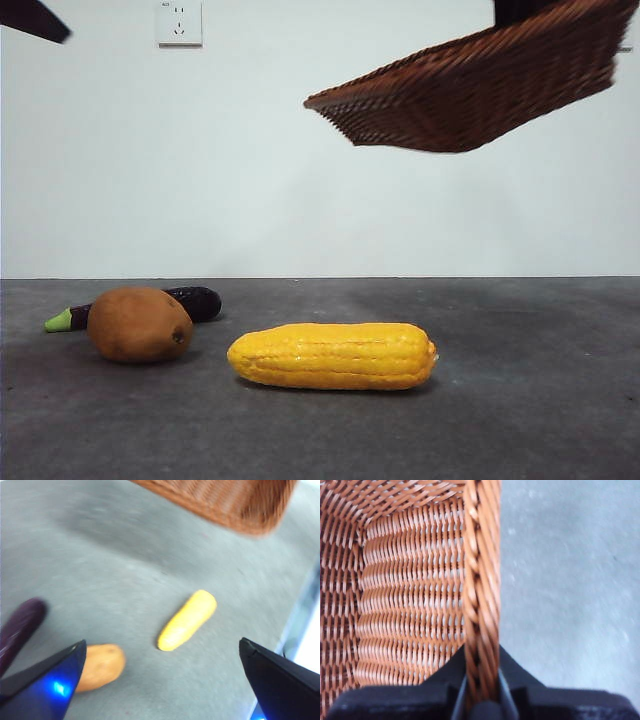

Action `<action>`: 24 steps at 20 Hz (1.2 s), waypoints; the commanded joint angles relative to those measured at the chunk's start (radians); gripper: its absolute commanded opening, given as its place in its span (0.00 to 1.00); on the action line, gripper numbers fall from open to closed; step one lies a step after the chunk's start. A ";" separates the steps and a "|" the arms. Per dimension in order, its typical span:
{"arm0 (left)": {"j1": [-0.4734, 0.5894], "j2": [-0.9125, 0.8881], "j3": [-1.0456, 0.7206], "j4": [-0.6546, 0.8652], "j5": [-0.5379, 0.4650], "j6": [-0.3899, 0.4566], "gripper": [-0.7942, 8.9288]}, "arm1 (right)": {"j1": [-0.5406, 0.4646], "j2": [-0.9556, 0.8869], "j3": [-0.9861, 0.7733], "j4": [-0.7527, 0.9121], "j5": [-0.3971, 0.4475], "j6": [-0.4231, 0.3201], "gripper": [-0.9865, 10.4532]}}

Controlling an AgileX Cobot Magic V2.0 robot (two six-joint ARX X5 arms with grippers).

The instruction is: Help me put the vegetables on the table into the basket

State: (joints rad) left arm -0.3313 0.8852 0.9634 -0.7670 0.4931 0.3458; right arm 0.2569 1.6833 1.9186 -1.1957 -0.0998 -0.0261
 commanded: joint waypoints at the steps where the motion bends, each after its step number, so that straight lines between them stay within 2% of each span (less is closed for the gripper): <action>1: -0.058 0.043 0.003 0.003 0.000 0.106 0.86 | -0.014 -0.022 -0.002 -0.045 0.001 -0.021 0.08; 6: -0.146 0.156 0.003 0.058 -0.049 0.154 0.86 | -0.066 -0.071 -0.097 -0.076 0.002 -0.029 0.08; 9: -0.180 0.216 0.003 0.128 -0.048 0.172 0.86 | -0.114 -0.150 -0.274 -0.008 -0.011 -0.027 0.08; 12: -0.232 0.279 0.003 0.171 -0.050 0.225 0.86 | -0.171 -0.257 -0.480 0.102 -0.089 -0.019 0.08; 14: -0.264 0.328 0.003 0.190 -0.057 0.244 0.86 | -0.197 -0.307 -0.558 0.137 -0.095 -0.020 0.08; 16: -0.303 0.388 0.003 0.216 -0.097 0.269 0.86 | -0.213 -0.342 -0.592 0.148 -0.107 -0.031 0.08; 19: -0.356 0.479 0.011 0.249 -0.164 0.288 0.86 | -0.220 -0.375 -0.615 0.172 -0.178 -0.031 0.08; 24: -0.405 0.645 0.127 0.232 -0.180 0.292 0.85 | -0.220 -0.386 -0.668 0.201 -0.227 -0.031 0.08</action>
State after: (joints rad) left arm -0.7334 1.5242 1.0920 -0.5377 0.3130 0.6220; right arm 0.0376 1.2999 1.2583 -1.0012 -0.3145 -0.0578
